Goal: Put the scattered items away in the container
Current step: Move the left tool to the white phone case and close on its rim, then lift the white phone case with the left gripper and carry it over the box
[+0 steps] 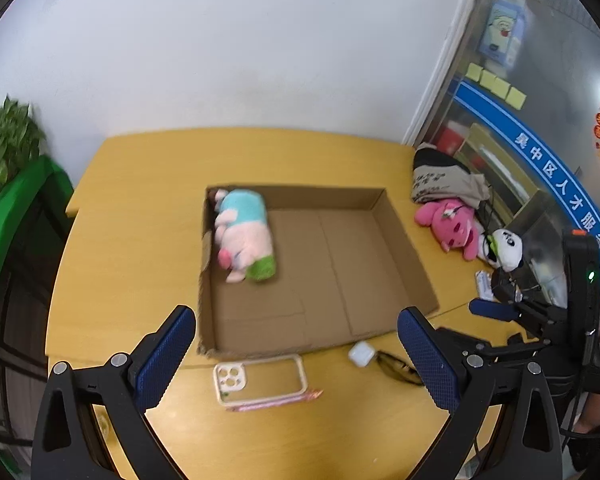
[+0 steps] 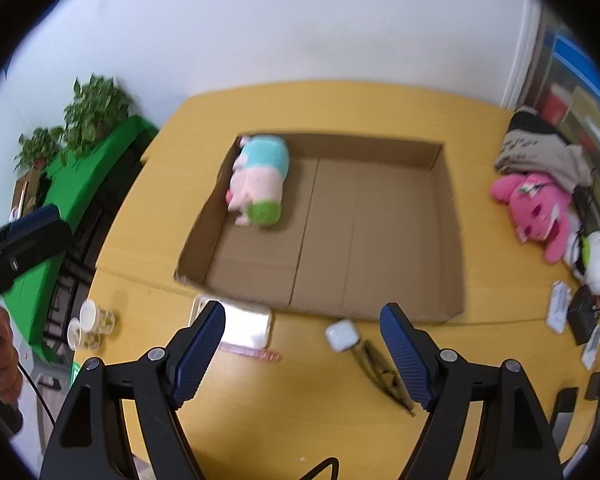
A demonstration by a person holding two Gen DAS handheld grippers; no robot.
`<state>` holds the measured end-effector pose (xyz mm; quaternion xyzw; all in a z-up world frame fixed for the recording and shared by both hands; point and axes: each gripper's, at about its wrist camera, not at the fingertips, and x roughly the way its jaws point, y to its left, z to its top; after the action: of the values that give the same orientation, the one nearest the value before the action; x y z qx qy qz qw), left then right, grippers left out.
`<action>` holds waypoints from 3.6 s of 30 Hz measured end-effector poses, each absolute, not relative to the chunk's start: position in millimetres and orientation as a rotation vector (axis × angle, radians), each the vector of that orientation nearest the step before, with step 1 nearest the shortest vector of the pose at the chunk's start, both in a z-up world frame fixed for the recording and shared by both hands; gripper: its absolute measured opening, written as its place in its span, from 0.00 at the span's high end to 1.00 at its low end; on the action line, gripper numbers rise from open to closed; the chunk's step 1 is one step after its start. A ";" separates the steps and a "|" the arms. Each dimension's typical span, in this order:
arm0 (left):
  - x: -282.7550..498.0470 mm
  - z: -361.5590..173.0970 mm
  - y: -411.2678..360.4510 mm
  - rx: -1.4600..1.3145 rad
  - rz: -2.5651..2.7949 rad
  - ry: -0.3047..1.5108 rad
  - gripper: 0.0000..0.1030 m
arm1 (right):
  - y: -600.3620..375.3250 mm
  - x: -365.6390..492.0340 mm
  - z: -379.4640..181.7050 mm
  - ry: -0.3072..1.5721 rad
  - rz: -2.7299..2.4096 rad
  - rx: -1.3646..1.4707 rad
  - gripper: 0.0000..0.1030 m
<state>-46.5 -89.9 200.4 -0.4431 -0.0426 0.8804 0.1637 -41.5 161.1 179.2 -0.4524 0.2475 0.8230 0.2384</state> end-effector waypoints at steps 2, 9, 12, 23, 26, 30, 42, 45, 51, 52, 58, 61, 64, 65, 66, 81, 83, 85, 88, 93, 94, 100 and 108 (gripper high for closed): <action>-47.1 183.9 -102.5 -1.309 2.501 -0.137 0.01 | 150.5 -47.2 155.1 0.702 2.260 -1.283 0.23; -58.4 103.8 -146.7 -1.510 2.416 -0.190 0.03 | 127.5 -75.1 64.5 0.860 2.195 -1.379 0.24; -65.1 73.7 -157.4 -1.572 2.375 -0.220 0.04 | 122.3 -87.2 37.0 0.890 2.171 -1.379 0.24; -92.3 -34.5 -163.0 -1.773 2.226 -0.323 0.30 | 124.9 -123.2 -36.7 0.957 2.083 -1.390 0.28; -98.4 -61.4 -161.3 -1.842 2.203 -0.343 0.36 | 124.7 -132.5 -56.1 0.939 2.058 -1.442 0.33; -98.7 -86.1 -157.6 -1.911 2.165 -0.347 0.43 | 122.2 -141.2 -72.1 0.894 2.045 -1.509 0.45; -87.8 -97.2 -140.9 -1.969 2.105 -0.241 0.93 | 118.3 -145.4 -68.4 0.783 2.080 -1.583 0.95; -80.5 -89.9 -141.5 -1.970 2.118 -0.264 0.94 | 117.8 -141.2 -68.1 0.818 2.072 -1.601 0.96; -62.6 -45.8 -136.5 -1.915 2.179 -0.220 0.94 | 111.8 -123.4 -34.2 0.867 2.104 -1.570 0.96; -59.9 -36.7 -136.0 -1.901 2.188 -0.219 0.94 | 111.2 -118.8 -23.5 0.876 2.118 -1.554 0.96; -57.8 35.1 -122.8 -1.791 2.246 -0.168 0.94 | 121.2 -92.0 35.8 0.889 2.160 -1.459 0.96; -59.2 81.0 -101.2 -1.699 2.288 -0.132 0.94 | 135.8 -83.7 71.4 0.872 2.170 -1.407 0.96; -68.3 125.9 -88.4 -1.619 2.311 -0.176 0.94 | 159.0 -72.6 112.7 0.849 2.203 -1.322 0.96; -73.0 136.9 -85.5 -1.599 2.309 -0.198 0.94 | 170.1 -68.9 125.4 0.833 2.233 -1.308 0.96; -77.8 155.7 -80.5 -1.561 2.312 -0.216 0.94 | 180.4 -65.0 141.9 0.820 2.246 -1.273 0.96; -169.3 267.1 14.0 -1.319 2.404 -0.158 0.93 | 305.3 -61.3 268.8 0.644 2.328 -1.031 0.96; -179.5 277.7 20.9 -1.314 2.415 -0.136 0.93 | 316.0 -66.9 270.9 0.640 2.319 -1.051 0.96; -192.4 284.5 26.5 -1.329 2.412 -0.122 0.93 | 327.7 -72.7 272.2 0.653 2.308 -1.078 0.96; -214.7 282.9 30.0 -1.383 2.386 -0.127 0.93 | 345.3 -83.6 269.2 0.690 2.297 -1.119 0.96; -261.3 254.2 33.0 -1.485 2.339 -0.152 0.94 | 371.4 -112.1 251.7 0.699 2.283 -1.199 0.96; -269.5 247.4 34.3 -1.502 2.338 -0.149 0.94 | 376.4 -119.6 245.3 0.699 2.276 -1.213 0.96; -314.0 178.6 36.9 -1.632 2.261 -0.171 0.94 | 404.4 -157.5 186.2 0.718 2.239 -1.327 0.96; -349.5 74.2 41.9 -1.810 2.175 -0.163 0.94 | 417.0 -195.4 90.9 0.707 2.181 -1.481 0.96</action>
<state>-349.5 41.9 74.2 -0.6310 -0.0568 0.7584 0.1530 -195.4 417.0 90.9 -0.5311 0.2535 0.7822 0.2046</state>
